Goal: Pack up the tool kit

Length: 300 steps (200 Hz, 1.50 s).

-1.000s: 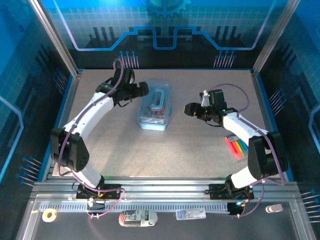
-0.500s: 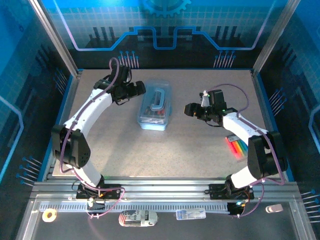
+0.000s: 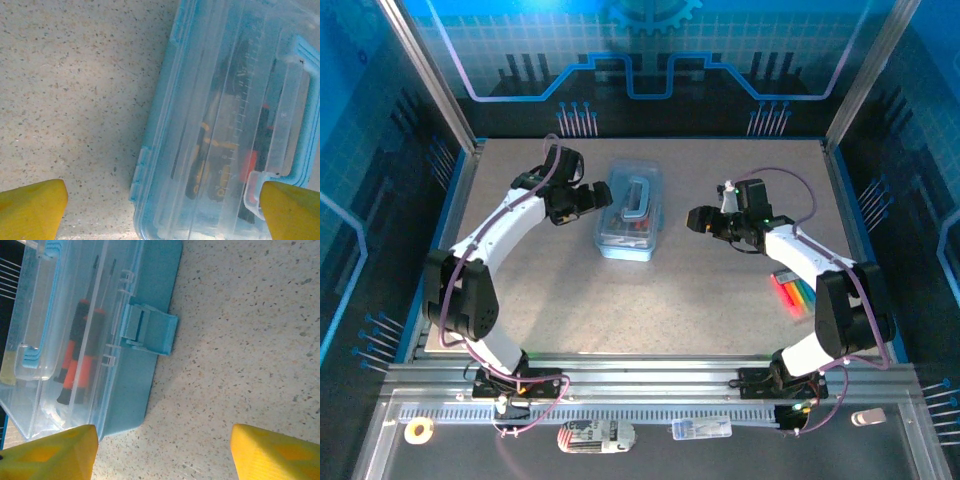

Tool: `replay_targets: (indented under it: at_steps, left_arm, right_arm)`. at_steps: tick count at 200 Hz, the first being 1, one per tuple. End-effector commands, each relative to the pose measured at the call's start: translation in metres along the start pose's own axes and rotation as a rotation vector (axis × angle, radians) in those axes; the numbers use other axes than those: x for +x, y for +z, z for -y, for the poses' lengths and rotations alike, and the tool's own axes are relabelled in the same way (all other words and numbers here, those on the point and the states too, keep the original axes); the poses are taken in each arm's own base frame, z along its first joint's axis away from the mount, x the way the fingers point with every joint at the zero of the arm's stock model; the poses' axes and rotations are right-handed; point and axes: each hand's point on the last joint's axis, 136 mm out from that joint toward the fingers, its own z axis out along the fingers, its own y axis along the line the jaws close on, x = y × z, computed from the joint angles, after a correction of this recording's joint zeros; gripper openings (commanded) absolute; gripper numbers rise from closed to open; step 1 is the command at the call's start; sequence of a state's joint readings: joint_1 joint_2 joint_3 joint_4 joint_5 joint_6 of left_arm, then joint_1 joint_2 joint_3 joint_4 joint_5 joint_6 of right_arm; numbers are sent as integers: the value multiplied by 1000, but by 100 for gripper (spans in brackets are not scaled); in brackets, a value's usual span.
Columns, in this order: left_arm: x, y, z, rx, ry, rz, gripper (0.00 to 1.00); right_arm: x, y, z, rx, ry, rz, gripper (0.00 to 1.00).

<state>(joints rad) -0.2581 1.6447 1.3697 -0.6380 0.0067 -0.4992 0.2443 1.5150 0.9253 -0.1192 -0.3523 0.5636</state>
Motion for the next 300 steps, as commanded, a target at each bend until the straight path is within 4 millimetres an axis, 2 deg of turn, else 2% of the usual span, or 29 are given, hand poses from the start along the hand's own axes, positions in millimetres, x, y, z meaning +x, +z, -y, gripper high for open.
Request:
replay_targets:
  at_steps: [1,56,80,139,195,233,276,300]
  left_arm:
    - [0,-8,5,42,6,4,99]
    - [-12,-7,9,11,56,-2,99]
    - [-16,-2,21,50,76,-25,99]
    - [-23,29,52,101,149,-110,99]
    - [-3,62,60,55,224,-188,99]
    - [7,76,43,-1,225,-208,99]
    - [19,86,24,-28,201,-233,85]
    - [25,89,9,-56,189,-248,80]
  right_arm:
    - [7,6,-7,-24,-22,-30,71]
    - [14,15,-4,-13,-38,-52,77]
    - [16,16,-3,-15,-45,-67,79]
    - [13,14,-6,-35,-45,-75,80]
    - [15,19,-5,-36,-40,-89,81]
    - [16,23,-2,-37,-32,-96,81]
    - [14,37,-8,-110,10,-104,81]
    - [7,47,-20,-206,44,-95,81]
